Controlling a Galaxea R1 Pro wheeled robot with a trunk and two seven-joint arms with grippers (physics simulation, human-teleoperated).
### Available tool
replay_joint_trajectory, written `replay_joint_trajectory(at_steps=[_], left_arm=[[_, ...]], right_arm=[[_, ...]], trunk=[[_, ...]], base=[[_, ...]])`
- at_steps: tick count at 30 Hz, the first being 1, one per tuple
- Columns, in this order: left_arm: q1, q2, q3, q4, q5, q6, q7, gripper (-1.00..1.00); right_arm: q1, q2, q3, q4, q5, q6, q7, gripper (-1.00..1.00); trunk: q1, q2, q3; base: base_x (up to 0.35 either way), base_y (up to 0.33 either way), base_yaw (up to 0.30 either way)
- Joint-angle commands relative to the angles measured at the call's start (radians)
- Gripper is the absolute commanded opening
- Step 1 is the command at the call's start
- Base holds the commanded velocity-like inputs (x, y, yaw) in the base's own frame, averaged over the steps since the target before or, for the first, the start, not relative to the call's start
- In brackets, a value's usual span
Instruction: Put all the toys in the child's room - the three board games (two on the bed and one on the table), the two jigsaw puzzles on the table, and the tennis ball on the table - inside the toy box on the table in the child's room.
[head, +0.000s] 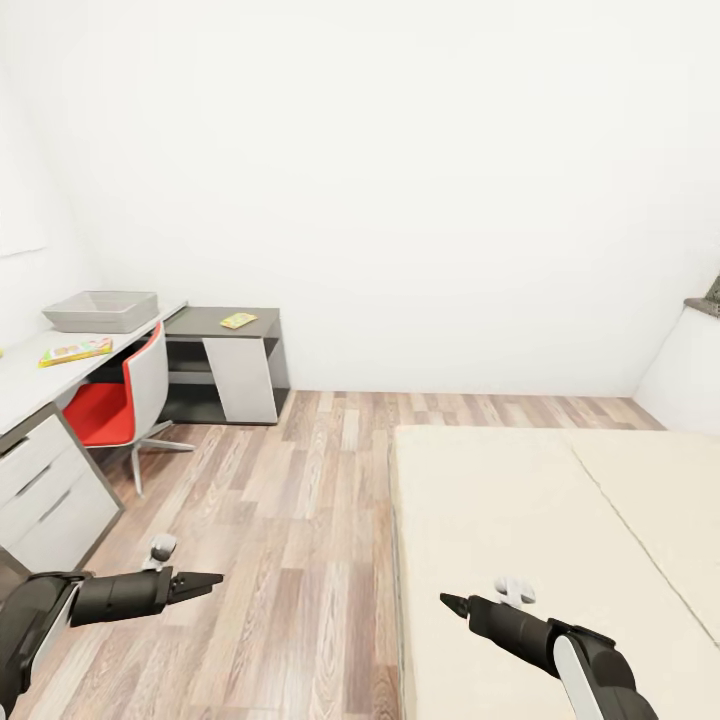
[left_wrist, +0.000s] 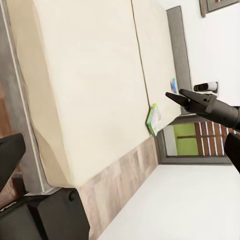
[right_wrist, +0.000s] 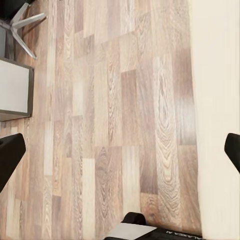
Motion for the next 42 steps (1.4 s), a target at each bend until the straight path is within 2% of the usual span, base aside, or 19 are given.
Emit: replay_joint_trajectory(at_steps=[1, 27, 42], left_arm=[[-0.001, 0.000, 0.000, -0.001, -0.001, 0.011, -0.004, 1.00], [-0.001, 0.000, 0.000, -0.001, -0.001, 0.011, -0.004, 1.00], [-0.001, 0.000, 0.000, -0.001, -0.001, 0.011, -0.004, 1.00]], right_arm=[[-0.001, 0.000, -0.002, 0.000, 0.000, 0.005, 0.004, 1.00], [-0.001, 0.000, -0.002, 0.000, 0.000, 0.007, 0.004, 1.00], [-0.001, 0.000, -0.002, 0.000, 0.000, 0.008, 0.006, 1.00]], trunk=[[0.001, -0.002, -0.002], [0.001, -0.002, -0.002], [0.001, -0.002, -0.002]], base=[[0.000, -0.298, 0.000], [0.000, -0.297, 0.000], [0.000, -0.057, -0.001]])
